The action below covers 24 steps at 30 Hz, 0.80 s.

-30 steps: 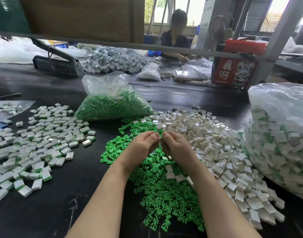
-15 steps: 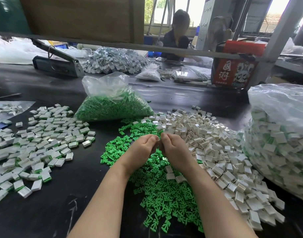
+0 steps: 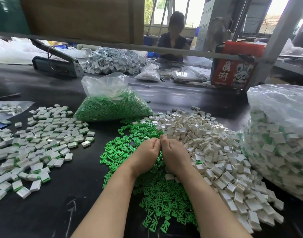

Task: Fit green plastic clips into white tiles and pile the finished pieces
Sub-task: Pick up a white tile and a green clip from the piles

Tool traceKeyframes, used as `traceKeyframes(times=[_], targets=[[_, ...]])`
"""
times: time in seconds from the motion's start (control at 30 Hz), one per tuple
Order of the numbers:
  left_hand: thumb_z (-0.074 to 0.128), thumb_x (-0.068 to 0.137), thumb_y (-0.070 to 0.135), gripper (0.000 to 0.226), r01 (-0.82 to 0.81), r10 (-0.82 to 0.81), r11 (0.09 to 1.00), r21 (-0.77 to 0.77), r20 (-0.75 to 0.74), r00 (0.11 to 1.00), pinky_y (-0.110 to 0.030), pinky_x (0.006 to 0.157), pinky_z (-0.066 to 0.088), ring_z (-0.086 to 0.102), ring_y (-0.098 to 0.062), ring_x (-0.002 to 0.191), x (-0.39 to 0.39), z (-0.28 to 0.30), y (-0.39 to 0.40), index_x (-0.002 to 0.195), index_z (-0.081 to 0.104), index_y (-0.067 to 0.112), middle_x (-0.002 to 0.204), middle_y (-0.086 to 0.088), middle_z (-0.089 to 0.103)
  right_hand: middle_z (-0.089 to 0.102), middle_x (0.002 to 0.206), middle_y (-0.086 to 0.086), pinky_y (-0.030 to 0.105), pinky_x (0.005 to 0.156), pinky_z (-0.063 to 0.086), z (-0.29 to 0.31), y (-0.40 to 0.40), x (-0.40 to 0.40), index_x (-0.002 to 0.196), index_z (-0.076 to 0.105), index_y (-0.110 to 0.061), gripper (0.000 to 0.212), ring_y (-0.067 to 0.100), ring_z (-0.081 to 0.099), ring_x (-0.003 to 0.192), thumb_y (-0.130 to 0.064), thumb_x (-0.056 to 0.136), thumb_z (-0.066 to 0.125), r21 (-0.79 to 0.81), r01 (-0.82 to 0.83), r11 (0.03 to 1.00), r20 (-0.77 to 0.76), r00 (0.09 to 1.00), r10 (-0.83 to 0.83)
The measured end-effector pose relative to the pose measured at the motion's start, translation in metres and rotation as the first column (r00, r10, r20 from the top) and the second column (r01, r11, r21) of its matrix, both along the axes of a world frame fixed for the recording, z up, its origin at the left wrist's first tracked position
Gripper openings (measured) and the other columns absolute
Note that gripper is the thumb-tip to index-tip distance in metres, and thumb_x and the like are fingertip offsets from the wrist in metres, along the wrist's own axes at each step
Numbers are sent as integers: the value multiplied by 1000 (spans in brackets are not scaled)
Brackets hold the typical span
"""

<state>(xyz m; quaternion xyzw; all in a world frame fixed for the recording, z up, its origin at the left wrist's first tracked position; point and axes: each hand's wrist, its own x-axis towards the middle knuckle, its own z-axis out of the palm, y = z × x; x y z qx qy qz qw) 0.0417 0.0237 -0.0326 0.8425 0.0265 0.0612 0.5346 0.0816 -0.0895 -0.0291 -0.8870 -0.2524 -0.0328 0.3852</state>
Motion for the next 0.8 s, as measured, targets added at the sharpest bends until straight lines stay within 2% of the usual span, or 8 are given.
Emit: traceKeyframes(times=[0.13,0.23,0.37,0.5,0.57,0.63,0.7,0.8], targets=[[35,107,20,34,-12,12,999,32,16,1000,-49,93,48,62,-33,99,0,0,-1,102,63,0,101,-18,67,52,64,1,32,62,31,-2,-1,2,53,39,-23,54,25,50,67,-33,104,28,-2,31,1000,-9,999,-31],[34,107,21,36,10,-11,999,39,6,1000,-48,94,47,62,-34,102,-1,0,0,106,63,-1,105,-19,68,46,60,-1,34,63,34,-1,-1,2,53,37,-23,53,25,49,67,-34,104,27,-66,23,998,-15,1000,-24],[32,108,22,37,60,-59,997,47,-19,998,-44,97,47,63,-28,105,-1,1,1,110,63,1,108,-15,68,45,61,0,36,64,35,0,0,1,55,37,-22,53,26,48,68,-33,104,24,-130,6,991,0,1000,-6],[32,108,24,36,57,-56,998,9,-26,998,-42,100,47,62,-24,107,-1,0,0,113,62,4,110,-11,68,55,73,6,38,70,40,2,-1,-1,57,40,-24,51,27,55,75,-35,104,23,-120,7,993,2,1000,-7],[33,108,22,32,62,-63,997,-45,-16,998,-34,100,48,62,-18,108,-2,-1,2,111,62,10,110,-6,67,55,75,2,38,72,41,2,-1,-1,59,40,-27,49,24,53,76,-36,104,23,-106,-9,994,-1,1000,8],[34,107,20,27,74,-75,984,-161,1,997,-25,94,49,64,-10,105,-4,0,2,105,61,17,105,1,68,52,69,-4,37,69,39,2,-1,-1,60,41,-27,50,20,49,70,-36,105,23,-32,-26,999,-36,999,25],[38,107,22,25,83,-77,960,-266,30,997,-20,87,49,64,1,90,-6,1,4,97,61,20,91,11,68,45,61,-3,37,63,34,3,-2,0,59,42,-19,53,18,41,59,-34,107,23,188,-49,981,-155,985,79],[42,104,31,27,87,-56,942,-323,107,993,-25,83,45,55,-6,78,-9,4,7,88,58,17,79,9,59,36,52,1,34,52,27,8,-4,1,61,43,-11,54,17,30,48,-31,107,23,480,-17,877,-329,924,197]])
